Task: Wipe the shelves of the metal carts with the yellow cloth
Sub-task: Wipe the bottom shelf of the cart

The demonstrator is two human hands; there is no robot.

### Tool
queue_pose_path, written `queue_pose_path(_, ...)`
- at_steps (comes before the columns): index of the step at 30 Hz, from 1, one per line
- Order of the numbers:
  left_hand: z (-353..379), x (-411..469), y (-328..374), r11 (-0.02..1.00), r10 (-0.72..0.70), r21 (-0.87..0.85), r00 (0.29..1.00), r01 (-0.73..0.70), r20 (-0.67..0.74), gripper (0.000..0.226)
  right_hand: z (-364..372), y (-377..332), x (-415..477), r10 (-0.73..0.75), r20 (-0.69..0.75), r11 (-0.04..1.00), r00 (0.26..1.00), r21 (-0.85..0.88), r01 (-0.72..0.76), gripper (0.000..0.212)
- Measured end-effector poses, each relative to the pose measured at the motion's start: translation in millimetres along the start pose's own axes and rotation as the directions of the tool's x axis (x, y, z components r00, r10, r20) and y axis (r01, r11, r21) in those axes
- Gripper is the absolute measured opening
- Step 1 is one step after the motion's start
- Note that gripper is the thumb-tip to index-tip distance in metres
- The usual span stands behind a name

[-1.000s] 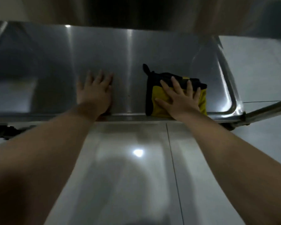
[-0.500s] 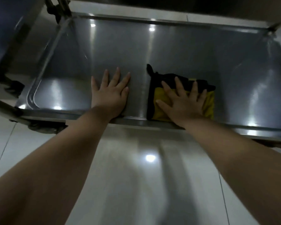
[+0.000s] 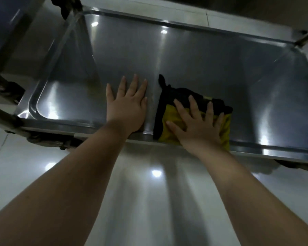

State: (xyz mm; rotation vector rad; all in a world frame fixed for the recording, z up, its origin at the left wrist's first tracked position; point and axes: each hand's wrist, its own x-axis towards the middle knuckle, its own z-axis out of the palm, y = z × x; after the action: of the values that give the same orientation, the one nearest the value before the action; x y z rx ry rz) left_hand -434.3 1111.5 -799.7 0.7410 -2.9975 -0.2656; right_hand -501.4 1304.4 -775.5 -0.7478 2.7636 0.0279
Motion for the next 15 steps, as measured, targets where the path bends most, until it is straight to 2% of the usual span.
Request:
queue_pose_path(3, 1, -2, -1, 1.0, -0.003, -0.004, 1.0, 0.003, -0.004, 0.054, -2, 0, 9, -0.067, -0.002, 0.997, 0.998, -0.031, 0.067, 0.065)
queue_pose_path(6, -1, 1, -1, 1.0, -0.005, -0.014, 1.0, 0.005, 0.019, 0.054, -25, -9, 88, -0.074, -0.026, 0.997, 0.997, 0.012, 0.074, 0.065)
queue_pose_path(10, -2, 2, -1, 1.0, -0.011, -0.023, 1.0, 0.012, 0.019, 0.054, -52, -26, 173, -0.044, 0.031, 0.999, 0.999, 0.033, 0.043, 0.07)
queue_pose_path(12, -1, 3, -2, 1.0, -0.009, -0.025, 1.0, 0.009, 0.017, 0.055, -53, -30, 172, -0.056, 0.039, 0.998, 0.998, 0.036, 0.054, 0.072)
queue_pose_path(15, -2, 4, -3, 0.999, -0.007, -0.035, 1.0, 0.007, 0.018, 0.055, -36, -26, 117, -0.104, -0.014, 0.994, 0.994, 0.027, 0.105, 0.071)
